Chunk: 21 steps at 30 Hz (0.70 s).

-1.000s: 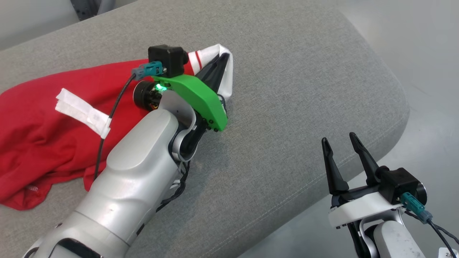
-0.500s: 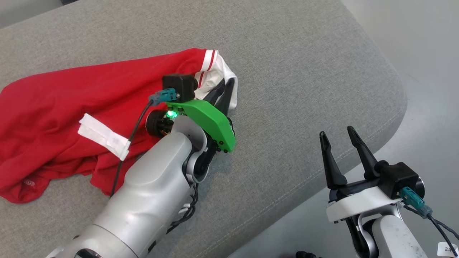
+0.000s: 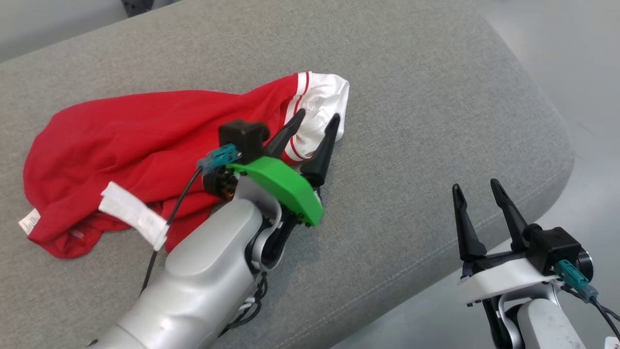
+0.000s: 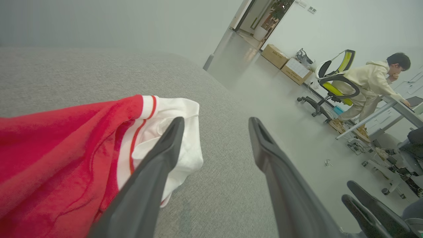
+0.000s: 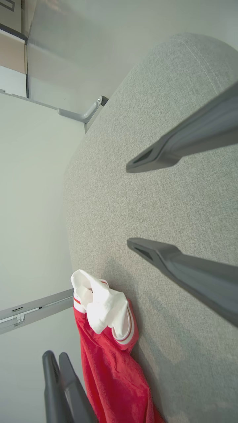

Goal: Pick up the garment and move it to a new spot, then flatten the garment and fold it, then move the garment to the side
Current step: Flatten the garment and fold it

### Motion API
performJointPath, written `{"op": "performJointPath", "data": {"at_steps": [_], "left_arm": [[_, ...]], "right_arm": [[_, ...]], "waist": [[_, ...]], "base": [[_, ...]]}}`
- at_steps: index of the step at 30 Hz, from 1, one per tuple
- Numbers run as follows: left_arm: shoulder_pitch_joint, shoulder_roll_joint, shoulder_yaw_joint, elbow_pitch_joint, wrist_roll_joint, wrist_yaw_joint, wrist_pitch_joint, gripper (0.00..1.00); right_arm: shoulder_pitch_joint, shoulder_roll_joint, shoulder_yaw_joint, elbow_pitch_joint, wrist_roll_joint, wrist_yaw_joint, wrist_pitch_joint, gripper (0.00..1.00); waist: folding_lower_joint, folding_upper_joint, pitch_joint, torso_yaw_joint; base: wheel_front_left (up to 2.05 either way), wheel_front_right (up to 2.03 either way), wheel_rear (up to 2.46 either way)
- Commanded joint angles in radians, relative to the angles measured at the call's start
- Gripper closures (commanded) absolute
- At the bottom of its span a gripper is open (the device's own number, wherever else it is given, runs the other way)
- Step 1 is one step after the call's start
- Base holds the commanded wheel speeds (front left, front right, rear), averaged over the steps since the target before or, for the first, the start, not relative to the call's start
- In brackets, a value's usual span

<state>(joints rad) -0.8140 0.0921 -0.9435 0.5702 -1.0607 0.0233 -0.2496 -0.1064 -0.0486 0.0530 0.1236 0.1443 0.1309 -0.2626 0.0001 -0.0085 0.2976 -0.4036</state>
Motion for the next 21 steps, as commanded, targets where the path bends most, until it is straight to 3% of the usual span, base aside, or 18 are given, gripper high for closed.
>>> {"op": "performJointPath", "data": {"at_steps": [1, 7, 12, 16, 21], "left_arm": [[0.033, 0.024, 0.01, -0.014, 0.011, 0.012, -0.01, 0.0], [0.203, 0.137, 0.098, -0.157, 0.143, 0.095, -0.016, 0.0], [0.399, 0.187, 0.223, -0.27, 0.246, 0.166, -0.015, 0.0], [0.515, 0.203, 0.278, -0.292, 0.281, 0.17, -0.016, 0.0], [0.546, 0.206, 0.279, -0.23, 0.278, 0.128, -0.016, 0.0]], "right_arm": [[0.015, -0.003, -0.009, 0.001, -0.011, 0.0, -0.003, 0.0], [0.056, -0.002, -0.055, -0.004, -0.048, 0.0, -0.003, 0.0], [0.077, -0.003, -0.08, -0.01, -0.071, 0.0, -0.003, 0.0], [0.086, -0.003, -0.081, -0.012, -0.079, 0.0, -0.003, 0.0], [0.073, -0.003, -0.073, -0.013, -0.088, 0.0, -0.003, 0.0]], "waist": [[-0.0001, 0.0085, -0.047, 0.041], [-0.0001, 0.0085, -0.116, 0.111], [-0.0001, 0.0085, -0.148, 0.163], [-0.0001, 0.0085, -0.154, 0.198], [-0.0001, 0.0085, -0.146, 0.222]], "base": [[0.0, 0.0, 0.0], [0.0, 0.0, 0.0], [0.0, 0.0, 0.0], [0.0, 0.0, 0.0], [0.0, 0.0, 0.0]]}}
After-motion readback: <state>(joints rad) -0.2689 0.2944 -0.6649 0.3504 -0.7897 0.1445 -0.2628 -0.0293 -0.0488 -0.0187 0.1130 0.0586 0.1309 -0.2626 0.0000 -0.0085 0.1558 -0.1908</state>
